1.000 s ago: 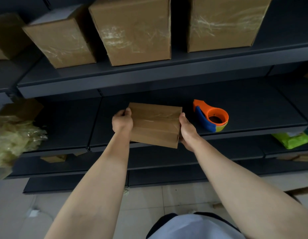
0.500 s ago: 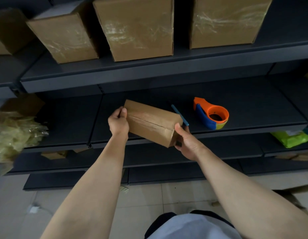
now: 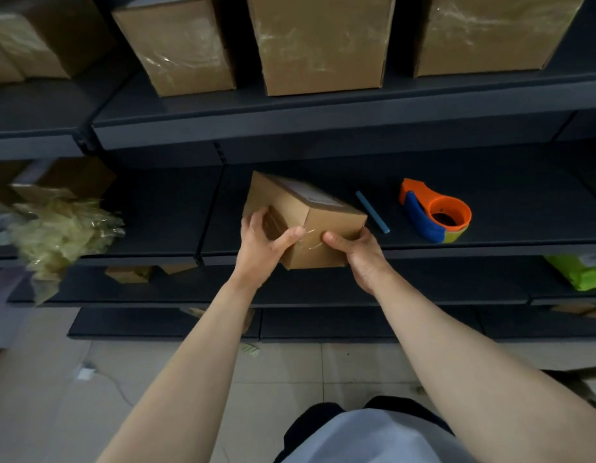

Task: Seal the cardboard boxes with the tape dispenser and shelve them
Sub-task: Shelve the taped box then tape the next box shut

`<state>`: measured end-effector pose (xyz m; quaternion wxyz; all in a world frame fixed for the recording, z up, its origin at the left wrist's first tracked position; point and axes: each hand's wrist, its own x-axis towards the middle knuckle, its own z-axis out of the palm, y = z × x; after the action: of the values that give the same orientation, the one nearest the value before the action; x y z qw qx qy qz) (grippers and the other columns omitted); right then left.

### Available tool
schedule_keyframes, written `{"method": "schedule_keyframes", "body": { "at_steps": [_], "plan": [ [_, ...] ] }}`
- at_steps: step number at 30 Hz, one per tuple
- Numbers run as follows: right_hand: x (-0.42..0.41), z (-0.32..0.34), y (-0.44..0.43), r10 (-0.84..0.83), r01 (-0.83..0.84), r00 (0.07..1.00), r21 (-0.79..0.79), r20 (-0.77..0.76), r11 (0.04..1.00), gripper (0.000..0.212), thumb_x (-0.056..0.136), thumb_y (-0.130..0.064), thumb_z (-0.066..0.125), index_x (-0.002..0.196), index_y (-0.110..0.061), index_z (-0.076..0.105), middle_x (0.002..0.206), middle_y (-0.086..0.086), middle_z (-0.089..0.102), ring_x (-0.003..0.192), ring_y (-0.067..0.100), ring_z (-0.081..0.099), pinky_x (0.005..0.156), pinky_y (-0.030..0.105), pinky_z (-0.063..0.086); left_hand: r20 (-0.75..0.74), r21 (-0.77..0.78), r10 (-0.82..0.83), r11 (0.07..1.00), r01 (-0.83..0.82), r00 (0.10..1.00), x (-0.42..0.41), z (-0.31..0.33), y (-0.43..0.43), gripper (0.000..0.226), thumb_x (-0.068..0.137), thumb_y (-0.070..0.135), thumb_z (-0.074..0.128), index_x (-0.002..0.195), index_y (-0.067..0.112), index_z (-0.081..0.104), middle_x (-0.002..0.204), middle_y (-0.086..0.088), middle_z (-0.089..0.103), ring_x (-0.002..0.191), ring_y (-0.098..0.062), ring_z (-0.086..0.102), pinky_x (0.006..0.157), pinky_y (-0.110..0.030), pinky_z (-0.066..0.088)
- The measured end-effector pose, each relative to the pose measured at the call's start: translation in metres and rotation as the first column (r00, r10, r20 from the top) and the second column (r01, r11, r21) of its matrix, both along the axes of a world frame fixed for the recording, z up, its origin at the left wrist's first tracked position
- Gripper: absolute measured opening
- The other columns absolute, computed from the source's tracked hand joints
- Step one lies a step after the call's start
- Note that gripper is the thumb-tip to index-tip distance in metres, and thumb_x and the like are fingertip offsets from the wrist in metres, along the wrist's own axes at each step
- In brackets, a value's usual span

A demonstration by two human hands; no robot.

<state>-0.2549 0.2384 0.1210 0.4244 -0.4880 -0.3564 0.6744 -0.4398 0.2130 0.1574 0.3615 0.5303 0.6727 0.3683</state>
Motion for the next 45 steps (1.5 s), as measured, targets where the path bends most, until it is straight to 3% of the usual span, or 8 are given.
{"method": "schedule_keyframes", "body": {
  "at_steps": [3,9,14,18,28,32,39,45],
  "plan": [
    [-0.013,0.001,-0.004,0.016,-0.017,0.998,0.013,0.068,1.000,0.100,0.050,-0.037,0.088,0.132,-0.019,0.034,0.122,-0.001,0.057,0.113,0.013,0.052,0.088,0.028,0.044,-0.009,-0.024,-0.063,0.998,0.063,0.998,-0.013,0.004,-0.006,0.107,0.043,0.074,0.076,0.130,0.029,0.031,0.123,0.013,0.043,0.110,-0.003,0.046,0.078,-0.014,0.040],
    [-0.026,0.015,-0.005,-0.014,-0.029,0.950,0.133,0.313,0.991,0.061,0.071,-0.026,0.083,0.122,-0.026,0.051,0.108,-0.009,0.061,0.102,0.010,0.055,0.079,0.022,0.043,-0.043,-0.040,-0.055,0.998,0.053,0.998,-0.031,0.004,-0.004,0.065,0.066,0.041,0.082,0.116,0.027,0.043,0.101,0.019,0.055,0.088,0.005,0.056,0.060,-0.010,0.045],
    [-0.022,0.028,-0.014,-0.069,-0.018,0.920,0.218,0.387,0.976,0.059,0.072,-0.030,0.082,0.120,-0.028,0.049,0.105,-0.012,0.056,0.096,0.005,0.051,0.069,0.013,0.037,-0.027,-0.002,-0.054,0.999,0.054,0.998,-0.025,0.011,-0.011,0.066,0.067,0.036,0.083,0.120,0.022,0.046,0.104,0.016,0.056,0.092,0.001,0.057,0.067,-0.014,0.048],
    [-0.009,0.036,-0.031,-0.101,-0.028,0.898,0.285,0.428,0.958,0.068,0.072,-0.032,0.082,0.129,-0.023,0.046,0.115,-0.006,0.056,0.106,0.011,0.050,0.084,0.023,0.040,-0.018,0.043,-0.034,0.998,0.034,0.999,-0.012,0.017,-0.029,0.072,0.067,0.034,0.084,0.126,0.016,0.046,0.114,0.009,0.057,0.102,-0.006,0.056,0.077,-0.018,0.048],
    [0.082,0.066,-0.111,-0.169,-0.060,0.890,0.476,0.424,0.877,0.072,0.073,-0.025,0.082,0.135,-0.021,0.044,0.111,-0.012,0.056,0.101,0.002,0.052,0.085,0.020,0.044,-0.030,0.168,-0.043,0.985,0.048,0.999,0.078,0.046,-0.114,0.073,0.068,0.034,0.083,0.127,0.017,0.044,0.121,0.005,0.057,0.111,-0.011,0.055,0.093,-0.032,0.049],
    [0.139,0.084,-0.147,-0.226,-0.038,0.877,0.531,0.424,0.847,0.071,0.073,-0.027,0.082,0.132,-0.026,0.043,0.105,-0.019,0.053,0.093,-0.004,0.051,0.067,0.007,0.041,-0.020,0.216,-0.080,0.973,0.082,0.997,0.131,0.065,-0.146,0.073,0.068,0.034,0.082,0.127,0.017,0.044,0.121,0.006,0.056,0.111,-0.010,0.054,0.092,-0.029,0.049],
    [0.231,0.123,-0.193,-0.398,0.064,0.825,0.633,0.401,0.771,0.073,0.069,-0.033,0.084,0.131,-0.023,0.047,0.101,-0.022,0.054,0.093,-0.005,0.051,0.066,0.004,0.041,0.025,0.329,-0.185,0.930,0.167,0.982,0.221,0.105,-0.178,0.067,0.069,0.031,0.082,0.123,0.020,0.044,0.119,0.008,0.056,0.110,-0.008,0.054,0.088,-0.030,0.052],
    [0.287,0.175,-0.200,-0.524,0.120,0.779,0.740,0.343,0.662,0.070,0.067,-0.036,0.085,0.127,-0.025,0.050,0.099,-0.025,0.055,0.091,-0.010,0.052,0.067,0.004,0.042,0.058,0.446,-0.265,0.869,0.212,0.963,0.276,0.155,-0.174,0.062,0.069,0.026,0.083,0.118,0.018,0.046,0.114,0.010,0.058,0.104,-0.001,0.055,0.075,-0.012,0.049]
  ]
}}
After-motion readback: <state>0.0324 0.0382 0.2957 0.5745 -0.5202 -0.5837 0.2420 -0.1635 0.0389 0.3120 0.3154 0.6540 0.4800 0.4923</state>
